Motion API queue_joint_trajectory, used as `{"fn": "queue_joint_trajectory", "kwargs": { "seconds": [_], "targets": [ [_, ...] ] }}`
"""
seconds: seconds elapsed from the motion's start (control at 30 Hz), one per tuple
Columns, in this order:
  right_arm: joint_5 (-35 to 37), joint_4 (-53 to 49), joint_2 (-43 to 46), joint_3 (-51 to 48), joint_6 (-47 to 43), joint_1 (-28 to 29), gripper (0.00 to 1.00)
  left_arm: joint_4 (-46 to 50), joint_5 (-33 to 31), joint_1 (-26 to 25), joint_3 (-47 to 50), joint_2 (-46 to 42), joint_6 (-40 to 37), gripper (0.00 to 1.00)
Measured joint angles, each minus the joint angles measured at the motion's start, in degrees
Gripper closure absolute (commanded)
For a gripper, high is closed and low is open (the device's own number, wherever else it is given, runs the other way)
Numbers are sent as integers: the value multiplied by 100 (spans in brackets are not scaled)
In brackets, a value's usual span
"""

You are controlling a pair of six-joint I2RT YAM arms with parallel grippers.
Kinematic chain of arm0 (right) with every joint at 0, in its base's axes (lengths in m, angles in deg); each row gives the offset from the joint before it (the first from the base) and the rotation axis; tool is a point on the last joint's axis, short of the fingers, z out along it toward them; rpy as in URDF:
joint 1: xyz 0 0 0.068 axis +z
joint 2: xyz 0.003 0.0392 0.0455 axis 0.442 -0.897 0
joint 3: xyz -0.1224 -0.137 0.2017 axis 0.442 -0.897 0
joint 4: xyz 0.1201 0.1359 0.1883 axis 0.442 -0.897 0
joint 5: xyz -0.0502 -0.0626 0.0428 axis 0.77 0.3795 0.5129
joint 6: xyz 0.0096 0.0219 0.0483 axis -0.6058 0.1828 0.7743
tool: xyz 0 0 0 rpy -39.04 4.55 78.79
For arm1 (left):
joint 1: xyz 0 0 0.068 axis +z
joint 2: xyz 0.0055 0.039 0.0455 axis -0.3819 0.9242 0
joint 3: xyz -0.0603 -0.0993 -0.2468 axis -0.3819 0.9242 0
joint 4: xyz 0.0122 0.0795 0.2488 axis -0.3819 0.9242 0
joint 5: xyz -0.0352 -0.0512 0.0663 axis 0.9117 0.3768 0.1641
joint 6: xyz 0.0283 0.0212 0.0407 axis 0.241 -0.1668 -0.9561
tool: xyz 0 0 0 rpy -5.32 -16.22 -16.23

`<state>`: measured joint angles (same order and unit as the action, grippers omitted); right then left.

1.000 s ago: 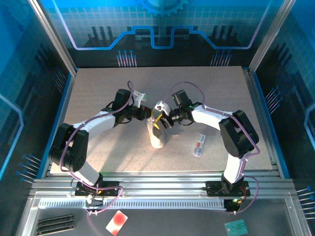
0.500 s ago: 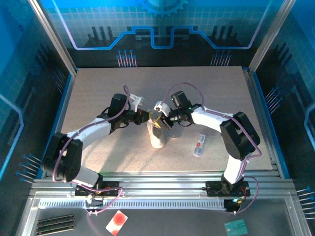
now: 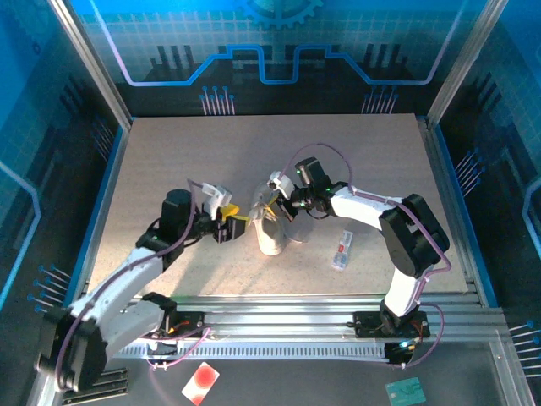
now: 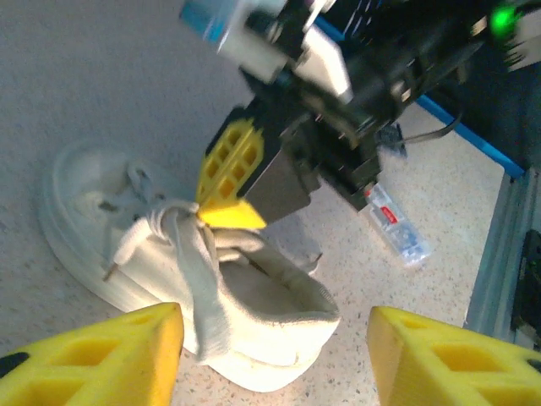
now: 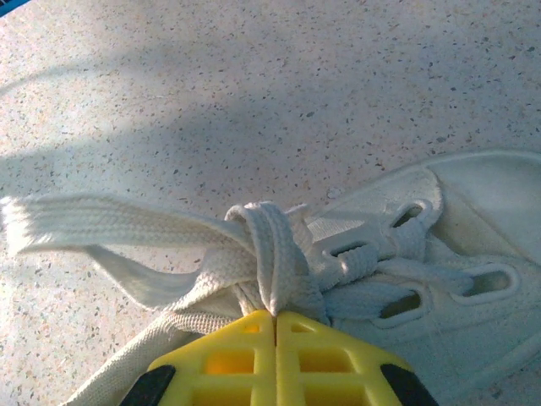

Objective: Tie the shoes

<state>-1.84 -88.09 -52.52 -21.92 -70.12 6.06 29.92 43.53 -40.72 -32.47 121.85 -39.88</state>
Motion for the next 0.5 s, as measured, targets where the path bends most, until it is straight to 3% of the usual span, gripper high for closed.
{"fn": "queue_joint_trajectory", "kwargs": {
  "seconds": [0.17,0.37,0.5],
  "targets": [
    [-2,2,0,0,63,0,100,-48,-232,0,-33,-437,-1003,24],
    [-72,4,-2,2,188,-22,100,162,-46,13,-1115,1676,-2332,24],
    [-310,24,-2,13,352,-122,100,308,367,127,-2015,2983,-2946,31]
  ]
}}
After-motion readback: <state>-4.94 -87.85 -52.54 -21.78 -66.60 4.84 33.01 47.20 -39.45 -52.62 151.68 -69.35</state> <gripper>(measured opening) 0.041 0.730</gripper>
